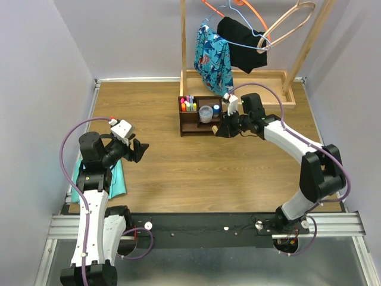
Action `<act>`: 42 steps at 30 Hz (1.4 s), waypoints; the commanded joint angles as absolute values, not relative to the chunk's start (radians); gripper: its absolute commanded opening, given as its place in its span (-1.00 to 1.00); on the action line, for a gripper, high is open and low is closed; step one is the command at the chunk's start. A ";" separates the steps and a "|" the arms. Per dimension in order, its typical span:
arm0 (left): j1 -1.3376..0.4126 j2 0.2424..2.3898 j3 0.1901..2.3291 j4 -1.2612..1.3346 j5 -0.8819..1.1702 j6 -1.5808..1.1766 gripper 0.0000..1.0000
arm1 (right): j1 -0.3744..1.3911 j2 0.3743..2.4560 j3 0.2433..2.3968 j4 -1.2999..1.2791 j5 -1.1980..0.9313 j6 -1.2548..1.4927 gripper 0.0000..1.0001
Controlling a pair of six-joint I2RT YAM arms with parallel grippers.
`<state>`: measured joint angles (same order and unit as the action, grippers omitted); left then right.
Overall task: Sort the stationery into containers
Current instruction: Place the stationery in the storage box.
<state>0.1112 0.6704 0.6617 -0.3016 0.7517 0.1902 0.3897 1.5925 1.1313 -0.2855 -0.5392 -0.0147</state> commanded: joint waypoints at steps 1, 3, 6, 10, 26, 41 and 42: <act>0.140 0.687 0.661 -0.281 0.724 0.186 0.51 | 0.397 1.674 1.190 -0.224 -0.551 0.098 -0.78; 0.147 0.693 0.670 -0.273 0.727 0.183 0.51 | 0.397 1.692 1.195 -0.218 -0.535 0.113 -0.78; 0.156 0.686 0.673 -0.279 0.719 0.189 0.51 | 0.396 1.716 1.198 -0.209 -0.525 0.121 -0.78; 0.160 0.669 0.663 -0.302 0.716 0.204 0.51 | 0.397 1.733 1.200 -0.189 -0.485 0.140 -0.78; 0.161 0.652 0.612 -0.273 0.712 0.190 0.51 | 0.397 1.816 1.233 -0.183 -0.321 0.163 -0.78; 0.163 0.664 0.594 -0.253 0.709 0.184 0.51 | 0.405 1.900 1.307 -0.146 -0.256 0.179 -0.78; 0.163 0.661 0.592 -0.247 0.709 0.181 0.51 | 0.408 1.907 1.315 -0.146 -0.250 0.178 -0.78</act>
<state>0.1562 0.6640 0.6067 -0.2764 0.7246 0.1925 0.3939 1.8675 1.2568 -0.1799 -0.3061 0.1703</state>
